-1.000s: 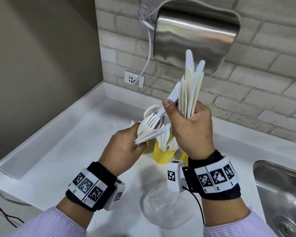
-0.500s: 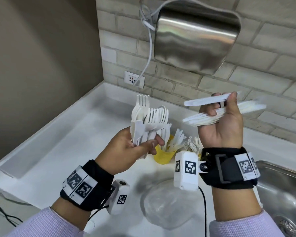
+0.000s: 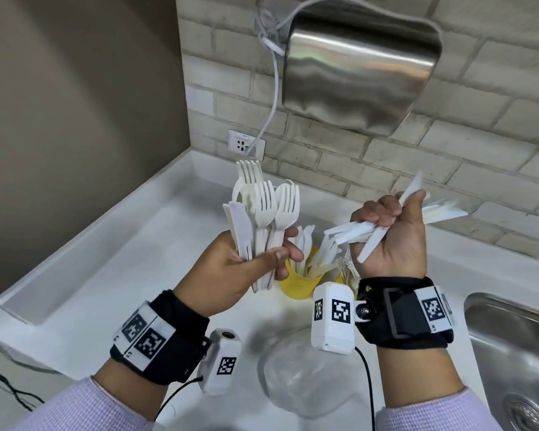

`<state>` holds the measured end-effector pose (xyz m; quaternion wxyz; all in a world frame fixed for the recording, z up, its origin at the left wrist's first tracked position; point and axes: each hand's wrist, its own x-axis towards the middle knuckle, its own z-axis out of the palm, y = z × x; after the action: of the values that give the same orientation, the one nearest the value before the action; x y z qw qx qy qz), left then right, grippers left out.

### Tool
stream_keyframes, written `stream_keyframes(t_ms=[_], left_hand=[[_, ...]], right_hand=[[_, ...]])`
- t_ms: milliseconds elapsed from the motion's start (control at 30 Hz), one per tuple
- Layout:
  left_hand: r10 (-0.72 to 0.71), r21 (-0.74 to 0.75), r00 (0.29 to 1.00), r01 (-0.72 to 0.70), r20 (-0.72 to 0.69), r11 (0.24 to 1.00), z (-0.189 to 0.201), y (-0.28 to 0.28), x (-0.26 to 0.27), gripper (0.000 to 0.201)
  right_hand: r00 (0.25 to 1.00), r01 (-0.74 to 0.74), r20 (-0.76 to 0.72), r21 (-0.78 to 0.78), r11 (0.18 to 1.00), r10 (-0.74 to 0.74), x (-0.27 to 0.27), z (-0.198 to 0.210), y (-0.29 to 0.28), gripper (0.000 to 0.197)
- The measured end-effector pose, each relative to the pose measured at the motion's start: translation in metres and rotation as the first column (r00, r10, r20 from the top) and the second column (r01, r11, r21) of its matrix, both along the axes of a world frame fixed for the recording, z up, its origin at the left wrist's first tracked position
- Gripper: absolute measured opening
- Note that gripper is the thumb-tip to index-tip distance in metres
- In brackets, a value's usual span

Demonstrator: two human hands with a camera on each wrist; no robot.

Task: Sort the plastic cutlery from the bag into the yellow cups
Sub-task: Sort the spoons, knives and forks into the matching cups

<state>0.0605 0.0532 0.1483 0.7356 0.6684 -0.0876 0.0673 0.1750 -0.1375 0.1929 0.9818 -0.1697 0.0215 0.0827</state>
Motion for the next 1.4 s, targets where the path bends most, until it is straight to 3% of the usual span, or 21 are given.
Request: stream_keyframes(t_ms=[200, 333, 467, 600, 767, 867, 1033, 1167, 1233, 1400], left_hand=[[-0.002, -0.153, 0.984, -0.026, -0.18, 0.988, -0.005, -0.01, 0.006, 0.015], [-0.003, -0.263, 0.952, -0.081, -0.307, 0.961, -0.006, -0.018, 0.01, 0.021], [-0.042, -0.352, 0.921, -0.107, -0.388, 0.93, -0.008, -0.018, 0.014, 0.031], [-0.078, -0.451, 0.917, -0.118, -0.392, 0.885, -0.013, -0.015, 0.018, 0.045], [-0.14, -0.501, 0.907, -0.086, -0.396, 0.861, -0.011, -0.011, 0.022, 0.06], [-0.152, -0.469, 0.9, -0.063, -0.408, 0.881, -0.01, -0.011, 0.023, 0.062], [-0.204, -0.526, 0.891, -0.045, -0.406, 0.849, -0.009, -0.014, 0.02, 0.055], [-0.276, -0.557, 0.879, 0.014, -0.39, 0.83, -0.003, -0.019, 0.018, 0.053], [-0.285, -0.574, 0.876, 0.011, -0.39, 0.819, -0.002, -0.02, 0.019, 0.048], [-0.285, -0.605, 0.894, 0.019, -0.346, 0.796, -0.007, -0.02, 0.019, 0.058]], right_hand=[[0.97, 0.209, 0.179, -0.252, 0.945, -0.167, -0.022, 0.02, 0.016, 0.035], [0.844, 0.474, 0.47, -0.431, 0.768, -0.258, -0.041, 0.03, 0.029, 0.039], [0.711, 0.62, 0.684, -0.503, 0.602, -0.16, -0.056, 0.028, 0.041, 0.021], [0.708, 0.633, 0.702, -0.577, 0.517, -0.083, -0.061, 0.011, 0.051, 0.036], [0.779, 0.537, 0.627, -0.686, 0.491, 0.022, -0.069, -0.024, 0.063, 0.044], [0.805, 0.5, 0.592, -0.717, 0.486, 0.046, -0.069, -0.032, 0.061, 0.039], [0.775, 0.551, 0.632, -0.681, 0.483, 0.007, -0.064, -0.025, 0.055, 0.041], [0.815, 0.514, 0.58, -0.726, 0.457, 0.005, -0.064, -0.032, 0.056, 0.043], [0.823, 0.503, 0.567, -0.737, 0.452, 0.009, -0.063, -0.035, 0.055, 0.039], [0.825, 0.501, 0.566, -0.734, 0.459, 0.004, -0.061, -0.034, 0.052, 0.025]])
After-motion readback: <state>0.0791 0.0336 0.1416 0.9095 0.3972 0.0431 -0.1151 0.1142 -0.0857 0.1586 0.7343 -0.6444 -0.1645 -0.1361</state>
